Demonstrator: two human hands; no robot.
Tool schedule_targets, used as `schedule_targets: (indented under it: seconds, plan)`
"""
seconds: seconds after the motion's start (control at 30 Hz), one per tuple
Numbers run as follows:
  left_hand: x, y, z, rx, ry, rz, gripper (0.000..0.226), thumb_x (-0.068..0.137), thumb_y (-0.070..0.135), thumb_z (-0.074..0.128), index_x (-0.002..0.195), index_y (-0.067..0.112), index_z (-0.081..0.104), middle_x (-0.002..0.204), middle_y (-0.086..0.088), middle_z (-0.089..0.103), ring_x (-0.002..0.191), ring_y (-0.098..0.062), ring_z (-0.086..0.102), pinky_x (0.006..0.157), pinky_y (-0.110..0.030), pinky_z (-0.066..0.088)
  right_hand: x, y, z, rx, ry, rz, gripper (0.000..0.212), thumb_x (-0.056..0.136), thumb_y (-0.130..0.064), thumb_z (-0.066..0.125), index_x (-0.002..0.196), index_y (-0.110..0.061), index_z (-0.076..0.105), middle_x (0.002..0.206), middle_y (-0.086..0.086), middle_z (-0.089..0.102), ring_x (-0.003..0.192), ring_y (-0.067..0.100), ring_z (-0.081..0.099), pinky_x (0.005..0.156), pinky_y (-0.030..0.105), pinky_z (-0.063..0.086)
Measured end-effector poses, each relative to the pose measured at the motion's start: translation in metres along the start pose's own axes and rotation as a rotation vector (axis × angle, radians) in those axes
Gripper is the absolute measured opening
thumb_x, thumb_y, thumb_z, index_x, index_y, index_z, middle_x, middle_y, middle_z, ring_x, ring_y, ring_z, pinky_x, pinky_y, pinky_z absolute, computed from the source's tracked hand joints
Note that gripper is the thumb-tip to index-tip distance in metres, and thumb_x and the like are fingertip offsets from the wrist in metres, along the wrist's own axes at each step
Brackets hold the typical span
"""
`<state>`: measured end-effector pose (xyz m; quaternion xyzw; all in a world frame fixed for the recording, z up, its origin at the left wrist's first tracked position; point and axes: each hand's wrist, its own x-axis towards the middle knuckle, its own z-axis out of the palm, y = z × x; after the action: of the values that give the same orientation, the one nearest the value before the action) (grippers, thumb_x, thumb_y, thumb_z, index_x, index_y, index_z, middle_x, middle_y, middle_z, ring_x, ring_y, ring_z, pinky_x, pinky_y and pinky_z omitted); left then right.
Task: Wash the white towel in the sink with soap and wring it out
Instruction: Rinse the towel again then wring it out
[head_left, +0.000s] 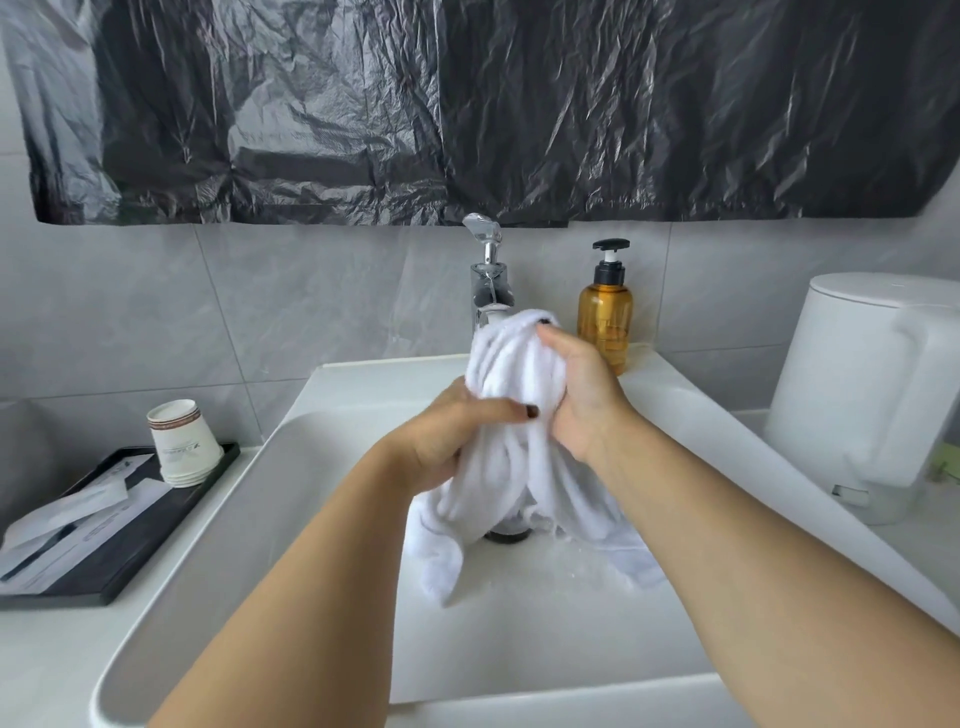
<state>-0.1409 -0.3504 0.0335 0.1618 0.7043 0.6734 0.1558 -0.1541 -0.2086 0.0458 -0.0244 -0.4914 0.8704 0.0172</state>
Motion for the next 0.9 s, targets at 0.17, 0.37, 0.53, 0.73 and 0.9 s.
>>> schedule_targets:
  seconds: [0.17,0.37,0.53,0.73,0.9]
  plan:
    - [0.003,-0.018,0.008,0.248,0.056,-0.109,0.062,0.062,0.021,0.093,0.117,0.008,0.066,0.107,-0.011,0.075,0.105,-0.025,0.071,0.099,-0.046,0.053,-0.001,0.013,-0.002,-0.305,0.072,0.008,0.053,0.065,-0.043,0.075,0.106,-0.011,0.062,0.102,0.010,0.067,0.098,0.030,0.066,0.081,0.036,0.052]
    - [-0.002,-0.016,0.019,0.363,0.074,-0.144,0.035,0.065,0.011,0.079,0.099,0.006,0.072,0.096,-0.011,0.077,0.094,-0.021,0.074,0.096,-0.044,0.056,0.002,0.025,-0.001,-0.620,0.259,-0.008,0.091,0.069,-0.034,0.085,0.140,-0.019,0.031,0.126,-0.003,0.049,0.103,0.019,0.056,0.078,0.028,0.041]
    - [-0.008,-0.006,0.027,0.353,0.057,-0.269,0.008,0.078,0.016,0.074,0.084,0.014,0.069,0.096,-0.012,0.072,0.096,-0.021,0.068,0.088,-0.034,0.054,0.002,0.016,-0.001,-0.462,-0.055,-0.153,0.041,0.074,-0.003,0.078,0.104,-0.029,0.068,0.109,0.002,0.072,0.097,0.021,0.069,0.083,0.033,0.058]
    - [-0.009,-0.015,0.024,0.213,0.080,-0.234,0.034,0.066,0.020,0.085,0.097,0.011,0.074,0.098,-0.008,0.077,0.099,-0.025,0.073,0.100,-0.043,0.052,0.004,0.014,0.019,-0.325,-0.144,-0.063,0.026,0.074,-0.019,0.085,0.091,-0.004,0.071,0.086,0.012,0.072,0.071,0.027,0.065,0.067,0.038,0.057]
    - [-0.007,-0.016,0.026,0.204,0.114,-0.177,0.018,0.076,0.001,0.073,0.087,0.015,0.070,0.080,-0.002,0.073,0.076,-0.015,0.072,0.081,-0.030,0.059,0.000,0.010,0.026,-0.400,-0.076,-0.031,0.024,0.089,-0.032,0.070,0.076,-0.012,0.064,0.066,0.007,0.061,0.056,0.020,0.056,0.049,0.023,0.046]
